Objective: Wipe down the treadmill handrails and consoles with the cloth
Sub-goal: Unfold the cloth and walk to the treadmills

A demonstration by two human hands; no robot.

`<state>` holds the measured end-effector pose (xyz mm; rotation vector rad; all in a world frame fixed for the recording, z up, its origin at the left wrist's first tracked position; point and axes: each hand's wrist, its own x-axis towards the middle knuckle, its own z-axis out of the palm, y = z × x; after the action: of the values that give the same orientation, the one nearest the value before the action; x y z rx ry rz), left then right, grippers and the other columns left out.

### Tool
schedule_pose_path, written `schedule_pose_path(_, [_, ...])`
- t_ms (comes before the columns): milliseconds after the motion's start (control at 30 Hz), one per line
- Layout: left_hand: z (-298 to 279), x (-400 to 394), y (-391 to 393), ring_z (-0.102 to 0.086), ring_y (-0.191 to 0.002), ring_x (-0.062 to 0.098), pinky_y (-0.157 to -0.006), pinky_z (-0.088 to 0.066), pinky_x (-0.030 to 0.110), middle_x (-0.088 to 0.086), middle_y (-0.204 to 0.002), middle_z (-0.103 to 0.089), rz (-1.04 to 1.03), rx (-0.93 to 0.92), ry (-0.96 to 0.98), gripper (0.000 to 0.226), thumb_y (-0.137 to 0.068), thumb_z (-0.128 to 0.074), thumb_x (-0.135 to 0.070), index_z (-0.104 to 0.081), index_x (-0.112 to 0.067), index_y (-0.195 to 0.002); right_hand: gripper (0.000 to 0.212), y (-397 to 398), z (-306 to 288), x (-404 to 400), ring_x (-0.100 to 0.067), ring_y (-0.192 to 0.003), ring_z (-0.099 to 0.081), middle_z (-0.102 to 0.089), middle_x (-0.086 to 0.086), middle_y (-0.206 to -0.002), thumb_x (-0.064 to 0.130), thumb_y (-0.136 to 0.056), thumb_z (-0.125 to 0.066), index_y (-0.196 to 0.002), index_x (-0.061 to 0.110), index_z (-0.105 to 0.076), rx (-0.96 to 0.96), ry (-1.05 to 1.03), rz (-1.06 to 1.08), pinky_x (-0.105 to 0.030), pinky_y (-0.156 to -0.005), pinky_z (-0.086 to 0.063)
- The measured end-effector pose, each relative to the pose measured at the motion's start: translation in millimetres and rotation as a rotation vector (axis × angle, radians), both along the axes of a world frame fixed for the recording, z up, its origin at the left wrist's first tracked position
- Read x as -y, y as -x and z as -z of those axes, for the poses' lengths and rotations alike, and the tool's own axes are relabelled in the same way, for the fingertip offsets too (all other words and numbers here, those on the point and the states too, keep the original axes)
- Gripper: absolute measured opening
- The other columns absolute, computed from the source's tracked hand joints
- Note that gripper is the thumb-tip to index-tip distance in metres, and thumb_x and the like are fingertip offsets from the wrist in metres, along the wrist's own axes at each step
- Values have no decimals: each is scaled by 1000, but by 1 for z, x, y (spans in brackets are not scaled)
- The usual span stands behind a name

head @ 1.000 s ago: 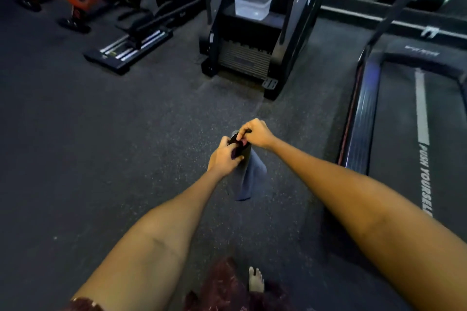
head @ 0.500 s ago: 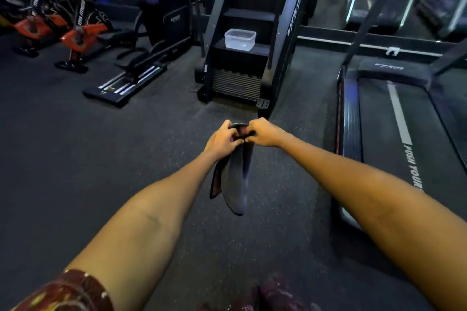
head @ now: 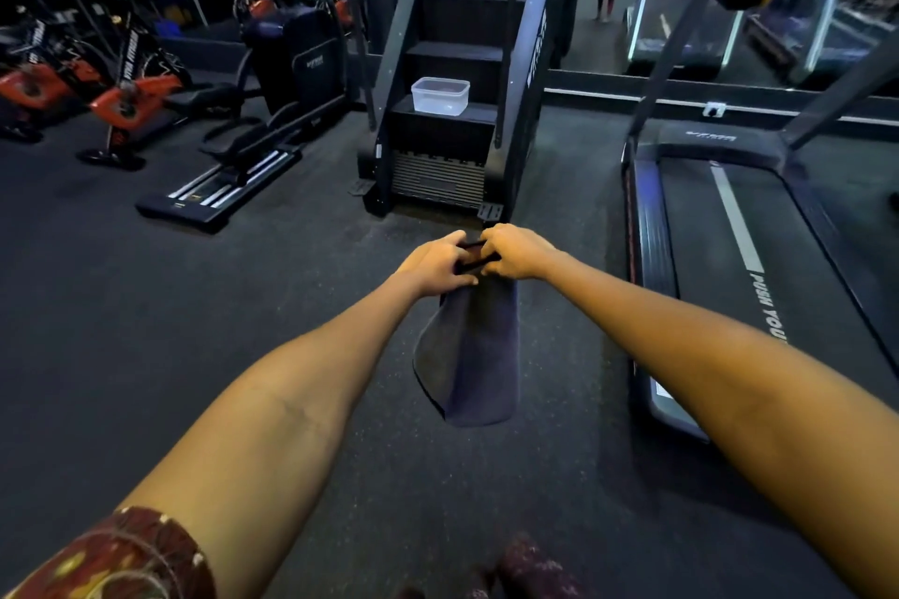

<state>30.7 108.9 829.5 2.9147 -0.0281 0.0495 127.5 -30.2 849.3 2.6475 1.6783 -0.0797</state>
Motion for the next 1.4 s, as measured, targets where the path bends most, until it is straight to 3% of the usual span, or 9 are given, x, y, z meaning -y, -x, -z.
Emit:
schedule_pose_path(167, [-4, -16, 1, -51, -85, 23, -66, -31, 27, 6, -108, -43, 1, -65, -49, 33, -82, -70, -36, -65, -4, -90, 24, -18, -5, 15, -28, -114, -48, -57, -9, -125, 16, -86, -61, -107, 13, -72, -60, -123, 37, -34, -92, -40])
schedule_pose_path(267, [-5, -22, -3, -53, -88, 27, -66, -31, 28, 4, -104, -37, -1, -80, -49, 29, -86, -64, -33, -62, -4, -89, 25, -32, -9, 19, -26, -116, -46, -55, -9, -129, 12, -84, -60, -106, 14, -72, -80, -114, 68, -33, -95, -40])
schedule_pose_path(500, [-13, -2, -28, -54, -100, 30, -76, -34, 32, 15, -121, -44, 32, -22, 12, 30, -93, -56, -26, -62, -2, -110, 41, -22, -4, 0, -26, -126, -37, -45, -6, -137, 38, -80, -67, -118, 21, -65, 39, -79, -33, -40, -97, -37])
schedule_pose_path(600, [-16, 1, -38, -54, -100, 28, -75, -34, 31, 13, -117, -45, 43, -43, 17, 31, -91, -58, -27, -63, -2, -109, 27, -32, -1, 2, -24, -124, -39, -50, -4, -133, 30, -86, -62, -111, 20, -69, 6, -104, -17, -40, -98, -37])
schedule_pose_path(800, [-17, -6, -43, -50, -105, 25, -82, -38, 31, 9, -119, -42, 2, -157, 3, 45, -89, -61, -37, -58, -8, -124, 24, -57, -8, 14, -24, -116, -51, -58, -6, -125, 20, -86, -63, -107, 14, -71, -122, -205, 50, -38, -98, -41])
schedule_pose_path(900, [-17, -6, -45, -50, -99, 25, -76, -36, 30, 8, -110, -42, 1, -160, 4, 45, -87, -64, -39, -61, -5, -116, 23, -62, -11, 20, -29, -103, -57, -63, -10, -109, 21, -88, -60, -107, 13, -70, -127, -161, 73, -40, -89, -46])
schedule_pose_path(1100, [-21, 3, -50, -47, -82, 20, -69, -35, 31, 3, -92, -39, -7, -5, 62, 39, -82, -70, -38, -66, -2, -94, 29, -66, -16, 29, -32, -106, -53, -58, -16, -114, 20, -92, -55, -118, 9, -62, -65, -84, 65, -39, -91, -42])
schedule_pose_path(1233, [-26, 1, -51, -46, -78, 22, -66, -31, 29, 3, -90, -37, 27, -5, 10, 38, -82, -71, -36, -64, 2, -84, 27, -70, -25, 38, -31, -101, -56, -61, -16, -107, 22, -87, -63, -106, 3, -66, -31, -37, 32, -35, -87, -42])
schedule_pose_path(1400, [-38, -2, -54, -46, -88, 21, -69, -31, 28, 1, -96, -37, 45, -111, -91, 37, -81, -72, -32, -64, -2, -101, 36, -72, -28, 47, -33, -85, -59, -65, -16, -87, 35, -88, -61, -80, 1, -63, 20, -84, 85, -37, -69, -44])
